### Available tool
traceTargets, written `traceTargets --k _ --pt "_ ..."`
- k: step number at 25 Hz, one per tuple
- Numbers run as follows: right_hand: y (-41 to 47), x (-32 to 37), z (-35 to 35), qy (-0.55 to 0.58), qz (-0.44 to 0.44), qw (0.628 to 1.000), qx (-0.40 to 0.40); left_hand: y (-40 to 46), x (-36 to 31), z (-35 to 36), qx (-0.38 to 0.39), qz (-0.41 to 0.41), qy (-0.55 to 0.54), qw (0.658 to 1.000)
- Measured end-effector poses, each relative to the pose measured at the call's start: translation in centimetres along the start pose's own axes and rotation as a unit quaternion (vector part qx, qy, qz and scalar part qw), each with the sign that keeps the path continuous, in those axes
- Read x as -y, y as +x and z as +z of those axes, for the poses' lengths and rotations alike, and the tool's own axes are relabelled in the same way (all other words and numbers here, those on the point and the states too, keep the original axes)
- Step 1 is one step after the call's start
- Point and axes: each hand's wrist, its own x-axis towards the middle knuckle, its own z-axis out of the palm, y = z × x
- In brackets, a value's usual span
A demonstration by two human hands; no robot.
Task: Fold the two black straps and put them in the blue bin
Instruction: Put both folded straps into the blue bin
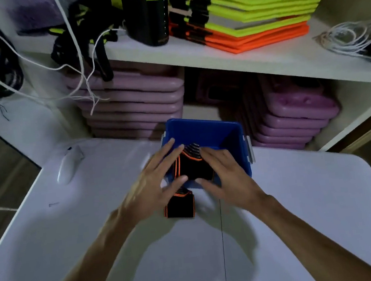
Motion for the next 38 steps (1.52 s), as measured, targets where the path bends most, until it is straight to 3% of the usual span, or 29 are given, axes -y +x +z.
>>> traceTargets --k 5,11,14,23,26,28,29,31,34,38 --pt "7.2 -4.7 1.3 0.002 0.081 0.990 0.114 3.9 7.2 2.2 0.025 -0.121 0.010 0.992" --pt "10.5 -8.6 6.5 -0.023 0.155 0.962 0.223 2.8 9.2 4.4 0.020 -0.126 -0.034 0.991" --pt "11.4 -8.7 8.3 -0.055 0.164 0.957 0.235 2.9 8.8 4.2 0.022 -0.138 -0.058 0.988" --pt "9.7 -6.1 6.4 -0.083 0.248 0.950 0.169 2.6 8.6 3.9 0.015 -0.117 -0.072 0.990" --pt "6.3 -3.4 4.3 -0.011 0.249 0.968 0.037 1.9 7.7 3.6 -0.024 -0.135 -0.059 0.989" --pt "2.5 -1.2 3.6 0.003 0.180 0.980 -0.081 -0.3 6.5 3.7 -0.089 -0.148 -0.027 0.985" --pt "0.3 -0.2 3.8 0.008 0.154 0.983 -0.101 -1.9 6.0 4.0 -0.110 -0.133 -0.003 0.985" --pt "-3.4 1.4 4.9 0.055 0.158 0.985 -0.033 -5.5 5.5 5.0 -0.092 -0.092 0.030 0.991" --pt "-6.0 1.6 8.2 0.083 0.176 0.975 0.112 -8.5 6.5 6.8 0.016 -0.075 0.052 0.996" --pt "-5.4 0.6 12.2 -0.008 0.134 0.980 0.144 -8.5 7.2 8.0 0.075 -0.070 0.060 0.993"
